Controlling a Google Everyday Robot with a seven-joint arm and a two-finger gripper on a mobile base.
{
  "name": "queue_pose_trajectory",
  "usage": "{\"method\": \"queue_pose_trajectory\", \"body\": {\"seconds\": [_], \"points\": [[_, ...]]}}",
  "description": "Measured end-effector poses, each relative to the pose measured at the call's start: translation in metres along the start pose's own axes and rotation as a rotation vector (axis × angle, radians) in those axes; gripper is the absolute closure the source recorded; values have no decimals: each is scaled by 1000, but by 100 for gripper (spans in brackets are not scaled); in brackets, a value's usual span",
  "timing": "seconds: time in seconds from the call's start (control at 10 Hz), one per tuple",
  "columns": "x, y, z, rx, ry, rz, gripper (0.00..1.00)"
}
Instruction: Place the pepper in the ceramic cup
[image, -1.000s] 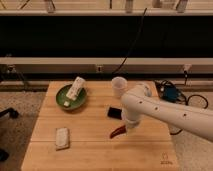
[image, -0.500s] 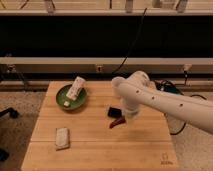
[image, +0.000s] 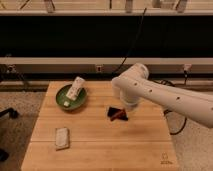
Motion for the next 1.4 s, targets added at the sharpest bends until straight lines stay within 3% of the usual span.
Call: {"method": "queue_pose_trajectory", "body": {"seconds": [0.4,0.7,1.4], "points": [[8,-2,-5,9,15,3,98],[19,-39,-10,24,43,-3,98],[28,-81,-19,38,80,-6,98]]}}
